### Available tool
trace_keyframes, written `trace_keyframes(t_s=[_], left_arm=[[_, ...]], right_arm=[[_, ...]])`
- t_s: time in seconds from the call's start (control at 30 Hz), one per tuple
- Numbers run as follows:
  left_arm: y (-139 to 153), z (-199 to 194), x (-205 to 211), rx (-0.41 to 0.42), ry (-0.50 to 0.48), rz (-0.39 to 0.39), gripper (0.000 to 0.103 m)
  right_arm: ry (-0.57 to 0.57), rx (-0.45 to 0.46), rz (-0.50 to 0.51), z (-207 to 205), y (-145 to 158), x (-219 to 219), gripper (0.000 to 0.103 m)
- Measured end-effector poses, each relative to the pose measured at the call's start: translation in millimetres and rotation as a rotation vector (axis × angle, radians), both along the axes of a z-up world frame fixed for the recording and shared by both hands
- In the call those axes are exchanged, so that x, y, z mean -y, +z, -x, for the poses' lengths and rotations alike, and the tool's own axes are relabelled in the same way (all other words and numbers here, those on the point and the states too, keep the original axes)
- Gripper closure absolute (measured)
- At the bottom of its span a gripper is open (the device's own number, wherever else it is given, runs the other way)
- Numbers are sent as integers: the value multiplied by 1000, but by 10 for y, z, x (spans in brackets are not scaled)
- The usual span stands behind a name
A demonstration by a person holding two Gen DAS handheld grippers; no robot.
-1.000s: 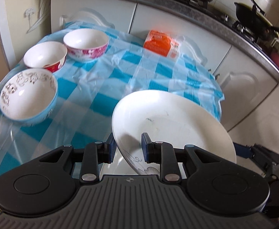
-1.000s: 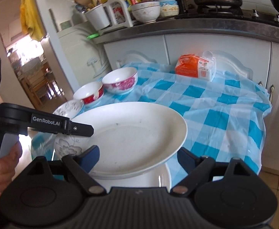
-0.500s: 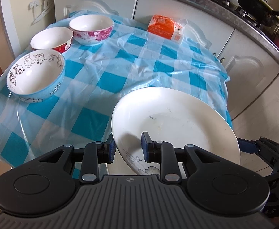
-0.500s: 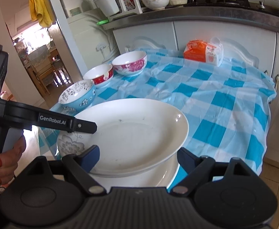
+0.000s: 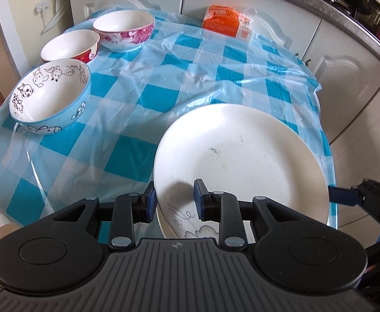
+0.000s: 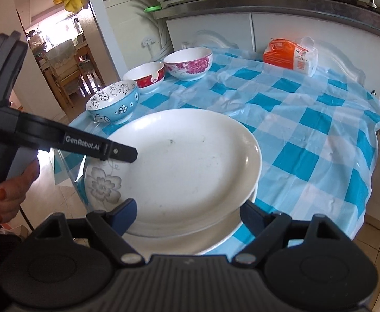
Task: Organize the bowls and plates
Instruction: 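Carry the plain white plate with both grippers and lower it onto the flower plate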
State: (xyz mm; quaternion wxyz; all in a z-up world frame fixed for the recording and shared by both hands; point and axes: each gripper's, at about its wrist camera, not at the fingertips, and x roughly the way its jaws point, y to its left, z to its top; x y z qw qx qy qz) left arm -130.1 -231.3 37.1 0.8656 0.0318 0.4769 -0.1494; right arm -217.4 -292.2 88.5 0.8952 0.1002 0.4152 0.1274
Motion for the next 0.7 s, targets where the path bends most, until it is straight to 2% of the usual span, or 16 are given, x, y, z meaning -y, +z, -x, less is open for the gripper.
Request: trace_keyframes(t_s=[0.23, 0.5, 0.7], left_arm=[[-33, 42, 29, 19, -35, -41, 74], [-36, 20, 6, 5, -46, -38, 75], [-26, -14, -24, -12, -29, -21, 71]], right_arm=[[-2, -3, 8, 7, -1, 5, 16], [1, -26, 12, 29, -29, 28, 14], [-53, -48, -7, 45, -40, 116, 9]])
